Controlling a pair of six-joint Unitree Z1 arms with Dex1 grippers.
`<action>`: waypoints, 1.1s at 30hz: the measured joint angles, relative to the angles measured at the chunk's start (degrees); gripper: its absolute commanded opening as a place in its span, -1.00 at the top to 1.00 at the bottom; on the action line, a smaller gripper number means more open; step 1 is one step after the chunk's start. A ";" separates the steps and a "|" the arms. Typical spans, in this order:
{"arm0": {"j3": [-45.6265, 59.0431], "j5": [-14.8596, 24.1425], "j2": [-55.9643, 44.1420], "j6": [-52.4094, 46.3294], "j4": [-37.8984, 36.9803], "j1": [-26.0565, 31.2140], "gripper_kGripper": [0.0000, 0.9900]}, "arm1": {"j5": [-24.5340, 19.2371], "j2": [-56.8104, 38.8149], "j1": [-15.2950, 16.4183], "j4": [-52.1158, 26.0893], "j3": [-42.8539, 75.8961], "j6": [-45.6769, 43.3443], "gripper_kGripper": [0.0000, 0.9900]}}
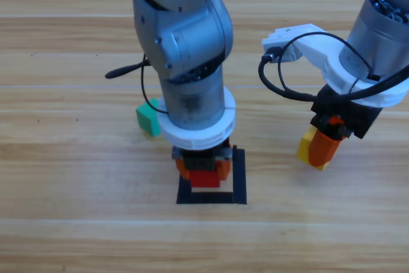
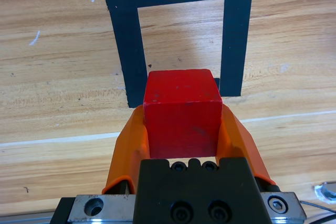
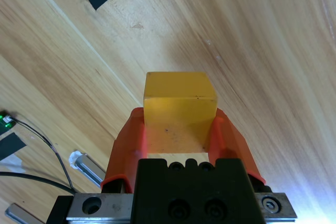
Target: Stack the blocks in the rectangular block: red at the bottom, yellow in the middle, green on top
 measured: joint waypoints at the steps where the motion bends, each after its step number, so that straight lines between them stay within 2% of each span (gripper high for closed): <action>1: -0.01 0.00 0.27 -0.13 0.00 -0.08 0.75 | 0.00 0.00 0.00 -0.20 0.00 0.38 1.00; 9: -3.28 0.00 2.88 -1.05 0.45 -0.70 0.72 | 0.42 0.00 -0.03 -1.42 0.27 6.28 1.00; 14: -5.26 0.00 4.36 -1.18 0.97 -1.38 0.72 | 5.94 0.00 -0.57 -2.09 1.29 11.24 1.00; 16: -5.65 0.01 4.95 -1.19 0.99 -1.41 0.72 | 6.01 0.00 -0.71 -2.78 1.49 14.03 1.00; 21: -5.72 0.18 6.33 -1.18 1.24 -1.41 0.72 | 4.41 -0.08 -1.13 -3.63 2.30 19.27 1.00; 24: -5.91 0.26 7.10 -1.18 1.92 -1.41 0.72 | 1.64 -0.79 -1.36 -9.68 8.21 23.35 1.00; 26: -6.74 0.37 7.30 -0.99 2.35 -1.42 0.72 | 0.03 -2.87 -1.45 -14.17 13.13 25.68 1.00; 33: -9.15 0.95 7.46 0.50 4.11 -1.43 0.72 | -1.14 -10.52 -1.52 -16.85 15.33 30.30 1.00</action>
